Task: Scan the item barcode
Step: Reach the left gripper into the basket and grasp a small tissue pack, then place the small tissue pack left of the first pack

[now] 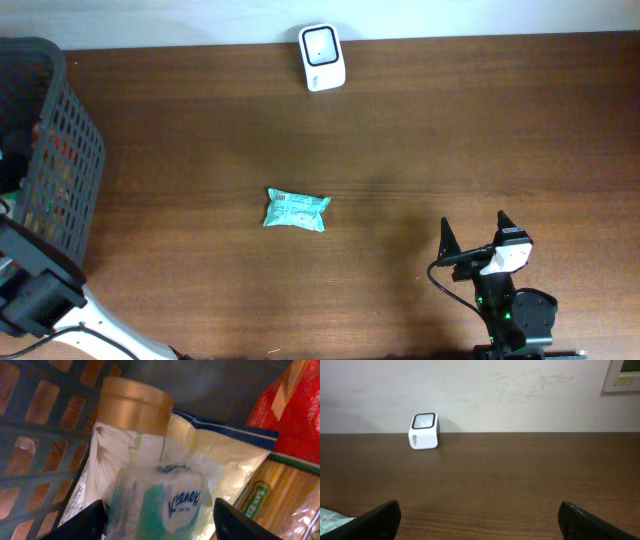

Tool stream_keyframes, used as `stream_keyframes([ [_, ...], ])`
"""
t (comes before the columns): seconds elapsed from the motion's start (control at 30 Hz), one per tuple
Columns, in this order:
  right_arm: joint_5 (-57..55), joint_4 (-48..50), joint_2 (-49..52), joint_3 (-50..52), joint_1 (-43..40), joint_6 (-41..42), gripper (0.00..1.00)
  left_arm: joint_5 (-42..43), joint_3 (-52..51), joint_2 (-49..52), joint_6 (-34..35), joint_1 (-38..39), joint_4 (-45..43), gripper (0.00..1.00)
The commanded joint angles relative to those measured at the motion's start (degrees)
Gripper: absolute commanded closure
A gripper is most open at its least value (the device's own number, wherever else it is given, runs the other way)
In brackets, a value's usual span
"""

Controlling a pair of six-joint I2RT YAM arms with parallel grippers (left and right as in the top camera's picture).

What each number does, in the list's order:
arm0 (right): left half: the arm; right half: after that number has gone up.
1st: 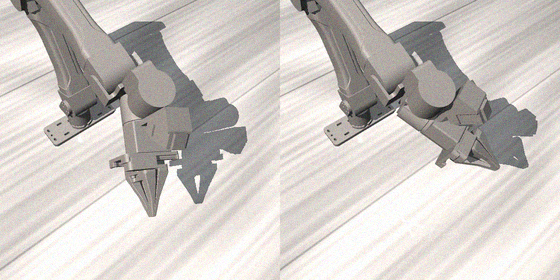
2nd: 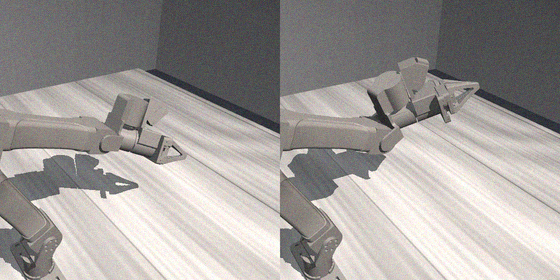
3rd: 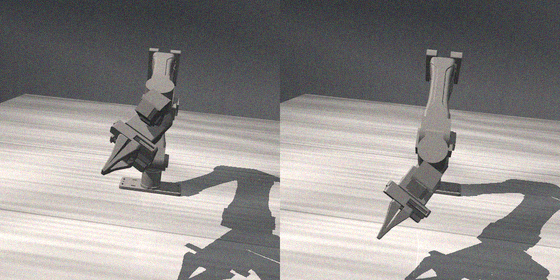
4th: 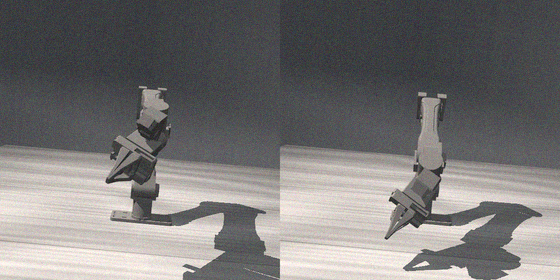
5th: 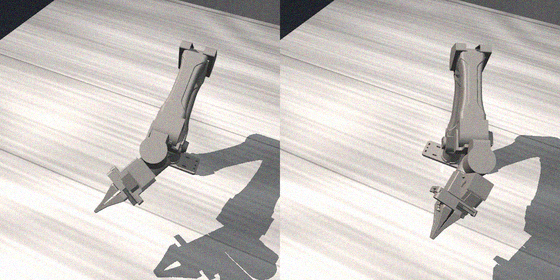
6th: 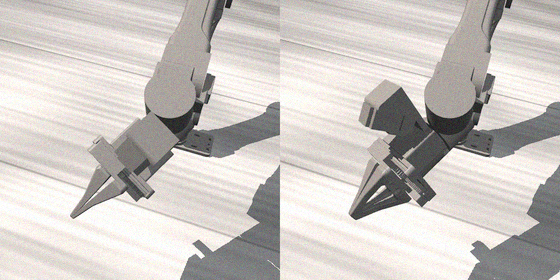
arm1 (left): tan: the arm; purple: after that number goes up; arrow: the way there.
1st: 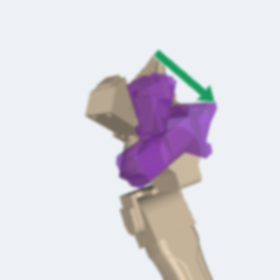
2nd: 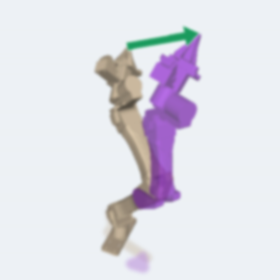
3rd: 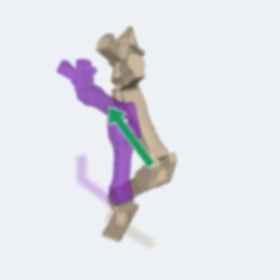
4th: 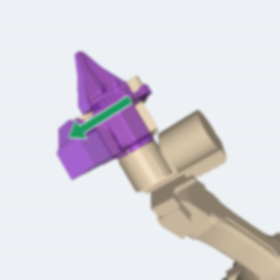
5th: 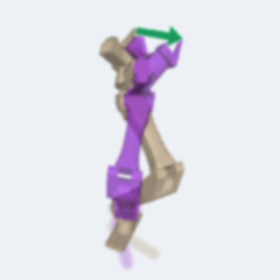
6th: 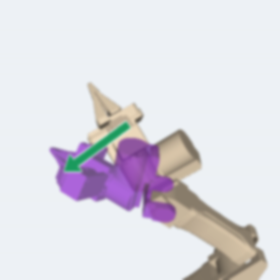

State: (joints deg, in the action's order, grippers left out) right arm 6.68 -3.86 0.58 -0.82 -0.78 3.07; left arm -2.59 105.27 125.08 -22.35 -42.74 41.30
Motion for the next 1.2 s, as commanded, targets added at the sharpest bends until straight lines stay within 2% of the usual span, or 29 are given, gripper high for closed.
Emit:
stream_keyframes([
  [0.0, -0.3, 0.0, -0.4, 0.5, -0.4, 0.4, 0.01, 1.3, -0.2, 1.5, -0.5, 0.2, 0.0, 0.43],
  [0.03, -0.3, 0.0, -0.4, 0.5, -0.4, 0.4, 0.01, 1.3, -0.2, 1.5, -0.5, 0.2, -0.2, 0.60],
  [0.07, -0.3, 0.0, -0.4, 0.5, -0.4, 0.4, 0.01, 1.3, -0.2, 1.4, -0.5, 0.2, -0.1, 0.81],
  [0.1, -0.3, 0.0, -0.4, 0.5, -0.4, 0.4, 0.01, 1.3, -0.2, 1.4, -0.2, 0.2, -0.1, 0.94],
  [0.13, -0.3, 0.0, -0.4, 0.5, -0.4, 0.4, 0.01, 1.3, -0.2, 0.8, 1.1, 0.3, -0.1, 1.00],
  [0.27, -0.3, 0.0, -0.4, 0.5, -0.4, 0.4, 0.01, 1.6, -0.1, -5.5, 5.4, 0.8, -0.4, 1.00],
  [0.37, -0.3, 0.0, -0.4, 0.5, -0.4, 0.4, 0.01, 1.9, -0.1, -15.5, 13.0, 1.7, -1.4, 1.00],
  [0.5, -0.3, 0.0, -0.4, 0.5, -0.4, 0.4, 0.01, 10.8, -0.1, -29.3, 18.4, 4.6, -4.4, 1.00],
  [0.6, -0.3, 0.0, -0.4, 0.5, -0.4, 0.4, 0.01, 10.8, -0.1, -38.7, 19.8, 10.9, -3.1, 1.00],
  [0.7, -0.3, 0.0, -0.4, 0.5, -0.4, 0.4, 0.01, 10.8, -0.2, -46.4, 20.1, 24.3, 8.9, 1.00],
  [0.8, -0.3, 0.0, -0.4, 0.5, -0.4, 0.4, 0.01, 10.8, -2.6, -44.3, 20.2, 37.7, 19.1, 1.00],
  [0.93, -0.3, 0.0, -0.4, 0.5, -0.4, 0.4, 0.01, 10.8, -15.0, -38.9, 20.2, 49.6, 18.0, 1.00],
  [1.07, -0.3, 0.0, -0.4, 0.5, -0.4, 0.4, 0.01, 10.8, -25.5, -31.3, 23.3, 53.5, 12.0, 1.00],
  [1.17, -0.3, 0.0, -0.4, 0.5, -0.4, 0.4, 0.01, 10.1, -28.9, -25.4, 27.5, 54.4, 7.7, 1.00],
])
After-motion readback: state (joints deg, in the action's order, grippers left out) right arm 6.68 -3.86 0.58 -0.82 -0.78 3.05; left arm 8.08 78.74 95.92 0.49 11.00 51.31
